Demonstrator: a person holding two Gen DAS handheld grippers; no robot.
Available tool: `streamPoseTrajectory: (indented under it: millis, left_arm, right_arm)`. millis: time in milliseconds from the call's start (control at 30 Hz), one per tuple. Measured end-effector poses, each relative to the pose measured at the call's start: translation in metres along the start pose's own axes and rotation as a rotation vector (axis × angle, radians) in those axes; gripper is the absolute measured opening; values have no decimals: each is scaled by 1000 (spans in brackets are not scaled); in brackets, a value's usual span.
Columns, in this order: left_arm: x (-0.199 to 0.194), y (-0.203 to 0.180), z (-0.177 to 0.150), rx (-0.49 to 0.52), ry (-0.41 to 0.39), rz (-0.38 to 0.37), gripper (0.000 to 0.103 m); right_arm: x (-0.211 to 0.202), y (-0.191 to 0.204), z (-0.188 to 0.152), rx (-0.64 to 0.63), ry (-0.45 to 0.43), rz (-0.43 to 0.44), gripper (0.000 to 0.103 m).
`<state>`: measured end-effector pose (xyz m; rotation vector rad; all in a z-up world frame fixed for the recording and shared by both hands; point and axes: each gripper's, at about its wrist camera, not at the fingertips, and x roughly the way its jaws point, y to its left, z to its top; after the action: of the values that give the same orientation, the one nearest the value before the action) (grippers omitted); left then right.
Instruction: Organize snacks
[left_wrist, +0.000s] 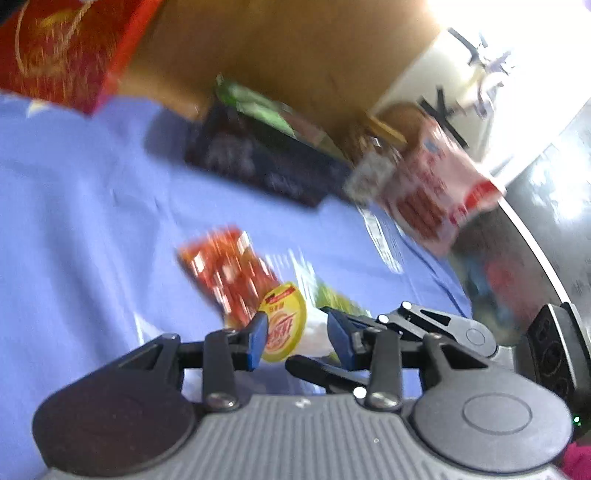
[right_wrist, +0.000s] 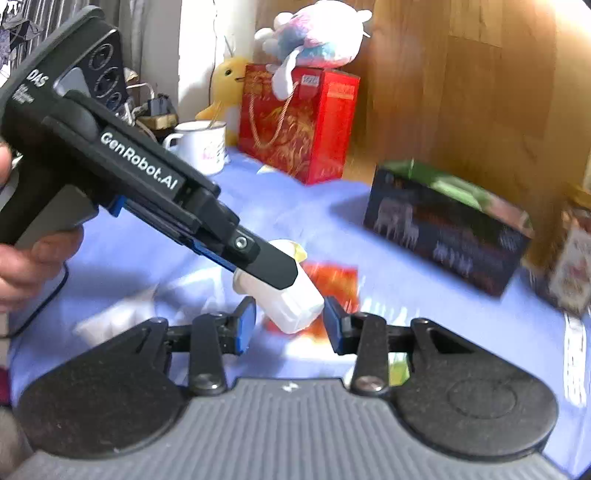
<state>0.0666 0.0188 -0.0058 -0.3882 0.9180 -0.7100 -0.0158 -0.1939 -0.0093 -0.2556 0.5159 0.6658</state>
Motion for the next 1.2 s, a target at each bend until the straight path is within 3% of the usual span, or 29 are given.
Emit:
streamPoseTrajectory:
  millis: [200,367,1200]
  left_arm:
    - [13,-9,-29,10,62,-36,36]
    - [12,-11,-40,13,62,-38,37]
    - [9,-10,-42,34,69,-51,37]
  right_arm:
    - [-23,15,-34,21,30,-34,43]
    - [-29,18,-48,80,14,-34,44]
    - [-26,18,-57,143,-33,-6,43]
